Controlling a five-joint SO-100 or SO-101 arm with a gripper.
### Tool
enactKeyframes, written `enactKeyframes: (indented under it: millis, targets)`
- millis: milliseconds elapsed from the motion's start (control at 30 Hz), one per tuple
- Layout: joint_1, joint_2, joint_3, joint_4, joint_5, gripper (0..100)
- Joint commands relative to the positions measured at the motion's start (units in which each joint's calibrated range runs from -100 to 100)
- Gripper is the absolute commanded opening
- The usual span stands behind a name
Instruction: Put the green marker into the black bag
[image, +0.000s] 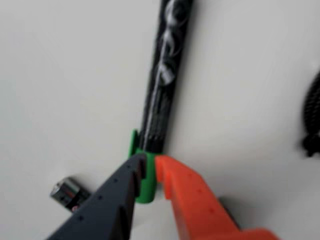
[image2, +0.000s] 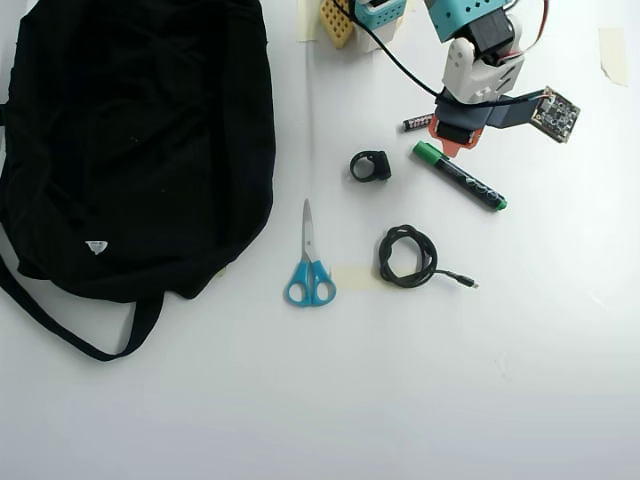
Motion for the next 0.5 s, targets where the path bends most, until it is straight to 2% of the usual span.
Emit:
enactKeyframes:
  millis: [0,467]
  targets:
    - [-0.9,-0.3,-3.9,0.0,0.5,2]
    - [-2.4,4.4,-5.2,-6.4,-0.1,2]
